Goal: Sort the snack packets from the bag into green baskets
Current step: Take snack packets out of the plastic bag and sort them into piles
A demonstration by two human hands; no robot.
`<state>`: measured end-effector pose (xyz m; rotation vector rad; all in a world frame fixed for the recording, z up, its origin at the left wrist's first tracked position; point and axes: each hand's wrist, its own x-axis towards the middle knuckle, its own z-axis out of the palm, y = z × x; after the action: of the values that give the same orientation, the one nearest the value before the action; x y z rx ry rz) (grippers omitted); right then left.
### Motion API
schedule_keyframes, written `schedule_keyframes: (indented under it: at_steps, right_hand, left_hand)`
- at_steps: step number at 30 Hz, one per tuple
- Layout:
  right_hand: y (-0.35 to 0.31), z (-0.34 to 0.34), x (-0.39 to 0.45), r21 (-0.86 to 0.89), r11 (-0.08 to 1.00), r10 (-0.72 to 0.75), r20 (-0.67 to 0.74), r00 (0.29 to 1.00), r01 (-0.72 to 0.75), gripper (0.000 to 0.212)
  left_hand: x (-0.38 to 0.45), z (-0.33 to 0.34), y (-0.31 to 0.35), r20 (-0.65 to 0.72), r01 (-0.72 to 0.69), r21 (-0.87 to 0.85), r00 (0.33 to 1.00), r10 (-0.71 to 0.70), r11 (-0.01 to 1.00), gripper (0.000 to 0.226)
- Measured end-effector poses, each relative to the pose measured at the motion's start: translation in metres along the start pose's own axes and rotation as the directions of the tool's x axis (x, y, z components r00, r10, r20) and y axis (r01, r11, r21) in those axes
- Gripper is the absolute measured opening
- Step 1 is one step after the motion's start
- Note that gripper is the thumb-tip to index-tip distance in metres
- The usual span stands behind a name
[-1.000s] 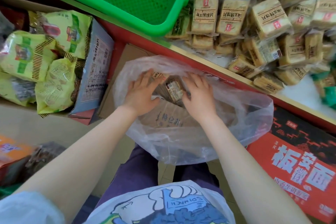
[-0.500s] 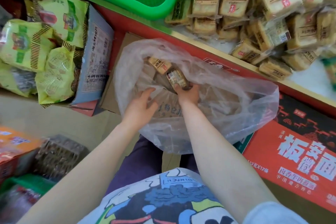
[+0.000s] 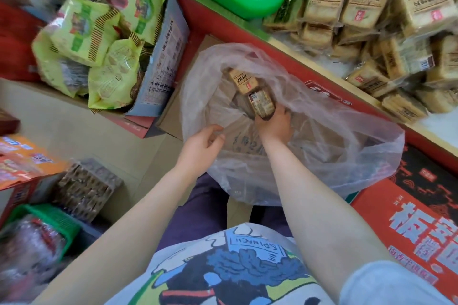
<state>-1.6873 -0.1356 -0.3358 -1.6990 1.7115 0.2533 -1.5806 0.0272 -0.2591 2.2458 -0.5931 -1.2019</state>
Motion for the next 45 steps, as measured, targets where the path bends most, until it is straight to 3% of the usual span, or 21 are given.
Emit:
schedule_keyframes:
  at_steps: [3,6,8,13,16,18,21,24,26,28,31,33,35,40,43,45]
  right_hand:
    - [-0.003,-0.021,-0.017,0.013,0.997,-0.075,-0.016,0.997,0.075,0.061]
    - [0.005,-0.054,-0.045,0.192,0.972,-0.152,0.085,0.985,0.134,0.057]
    - [0.015,-0.085,-0.069,0.299,0.939,-0.22,0.134,0.966,0.172,0.05]
    - [0.051,-0.184,-0.117,0.486,0.815,-0.423,0.126,0.897,0.316,0.044]
    - [0.086,-0.242,-0.125,0.549,0.749,-0.465,0.039,0.885,0.369,0.05]
    - [0.113,-0.278,-0.125,0.649,0.701,-0.387,-0.005,0.922,0.297,0.053]
    - [0.166,-0.328,-0.123,0.786,0.609,-0.232,0.05,0.971,0.105,0.037]
    - [0.223,-0.363,-0.118,0.795,0.606,-0.205,0.16,0.966,-0.002,0.023]
    - [0.256,-0.379,-0.112,0.778,0.625,-0.129,0.179,0.975,-0.06,0.026]
    - [0.286,-0.391,-0.098,0.737,0.659,0.038,0.167,0.985,-0.15,0.036]
    - [0.311,-0.41,-0.065,0.807,0.552,0.148,0.154,0.977,-0.211,0.036]
    - [0.31,-0.426,-0.039,0.828,0.523,0.148,0.145,0.978,-0.202,0.03]
    - [0.299,-0.44,-0.014,0.845,0.508,0.13,0.118,0.984,-0.168,0.027]
    - [0.271,-0.448,0.034,0.947,0.317,0.141,0.002,0.99,-0.047,0.024]
    - [0.266,-0.441,0.045,0.923,0.38,0.161,-0.007,0.987,-0.056,0.021]
    - [0.255,-0.434,0.043,0.904,0.425,0.079,0.02,0.997,-0.052,0.019]
  left_hand:
    - [-0.01,-0.003,0.002,-0.022,-0.012,0.02,1.0,0.012,1.0,0.03]
    - [-0.021,-0.003,0.013,-0.034,0.008,0.01,0.999,-0.008,1.0,0.028]
    - [-0.027,-0.001,0.031,-0.017,0.035,-0.092,0.999,-0.036,0.995,0.028]
    - [-0.051,0.026,0.129,0.197,0.097,-0.509,0.98,0.006,0.855,0.033]
    - [-0.068,0.06,0.192,0.265,0.041,-0.544,0.956,0.125,0.838,0.033]
    - [-0.076,0.086,0.23,0.329,0.015,-0.525,0.926,0.186,0.851,0.033]
    - [-0.09,0.128,0.288,0.502,-0.072,-0.409,0.815,0.29,0.91,0.027]
    - [-0.098,0.18,0.335,0.62,-0.135,-0.298,0.725,0.299,0.945,0.021]
    - [-0.09,0.221,0.351,0.566,-0.196,-0.262,0.762,0.314,0.945,0.017]
    - [-0.07,0.261,0.354,0.429,-0.352,-0.036,0.84,0.332,0.935,0.029]
    - [-0.048,0.296,0.338,0.348,-0.464,0.505,0.881,0.32,0.728,0.054]
    - [-0.042,0.301,0.323,0.372,-0.461,0.647,0.886,0.276,0.608,0.059]
    - [-0.037,0.302,0.311,0.409,-0.484,0.686,0.874,0.262,0.543,0.06]
    - [-0.031,0.298,0.312,0.434,-0.482,0.679,0.872,0.227,0.554,0.06]
    - [-0.028,0.299,0.311,0.447,-0.49,0.672,0.866,0.223,0.556,0.061]
    - [-0.029,0.298,0.31,0.46,-0.496,0.673,0.862,0.213,0.55,0.062]
